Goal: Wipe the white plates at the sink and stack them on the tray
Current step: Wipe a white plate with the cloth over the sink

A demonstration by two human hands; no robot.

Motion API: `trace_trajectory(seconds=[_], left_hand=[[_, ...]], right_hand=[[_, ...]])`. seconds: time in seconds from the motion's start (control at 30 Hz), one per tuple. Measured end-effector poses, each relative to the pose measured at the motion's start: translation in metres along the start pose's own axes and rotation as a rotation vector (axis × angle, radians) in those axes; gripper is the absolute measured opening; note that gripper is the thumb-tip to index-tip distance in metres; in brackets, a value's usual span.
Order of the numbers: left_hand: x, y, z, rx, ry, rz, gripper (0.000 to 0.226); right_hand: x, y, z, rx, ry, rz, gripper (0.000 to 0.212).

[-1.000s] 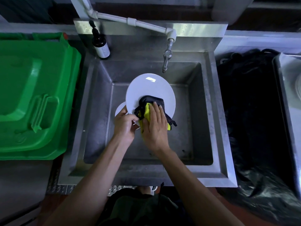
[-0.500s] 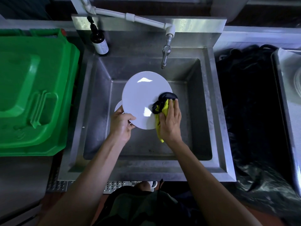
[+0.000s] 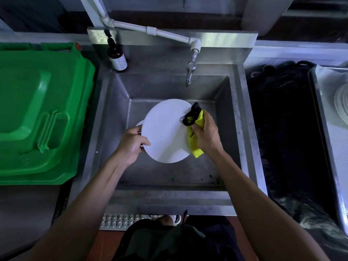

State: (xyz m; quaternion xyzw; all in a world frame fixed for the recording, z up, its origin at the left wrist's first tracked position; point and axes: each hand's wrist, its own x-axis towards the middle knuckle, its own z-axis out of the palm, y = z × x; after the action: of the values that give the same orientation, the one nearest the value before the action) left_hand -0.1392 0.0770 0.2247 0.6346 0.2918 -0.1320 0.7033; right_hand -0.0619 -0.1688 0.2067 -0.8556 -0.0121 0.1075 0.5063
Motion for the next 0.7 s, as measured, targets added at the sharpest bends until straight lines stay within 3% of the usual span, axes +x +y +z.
trace_trajectory(seconds=[0.13,0.43,0.7], left_hand=[[0.004,0.011,-0.004,0.208,-0.139,0.027,0.050],[0.009,0.039,0.012,0.547,-0.231,0.124,0.055],[0.020,0.051,0.023,0.710,-0.084,0.248,0.072]], right_hand=[[0.009,-0.003,-0.006,-0.060,-0.053,-0.081,0.042],[0.018,-0.021,-0.006,-0.272,-0.103,-0.280,0.052],[0.005,-0.029,-0.003,-0.340,0.094,-0.413,0.052]])
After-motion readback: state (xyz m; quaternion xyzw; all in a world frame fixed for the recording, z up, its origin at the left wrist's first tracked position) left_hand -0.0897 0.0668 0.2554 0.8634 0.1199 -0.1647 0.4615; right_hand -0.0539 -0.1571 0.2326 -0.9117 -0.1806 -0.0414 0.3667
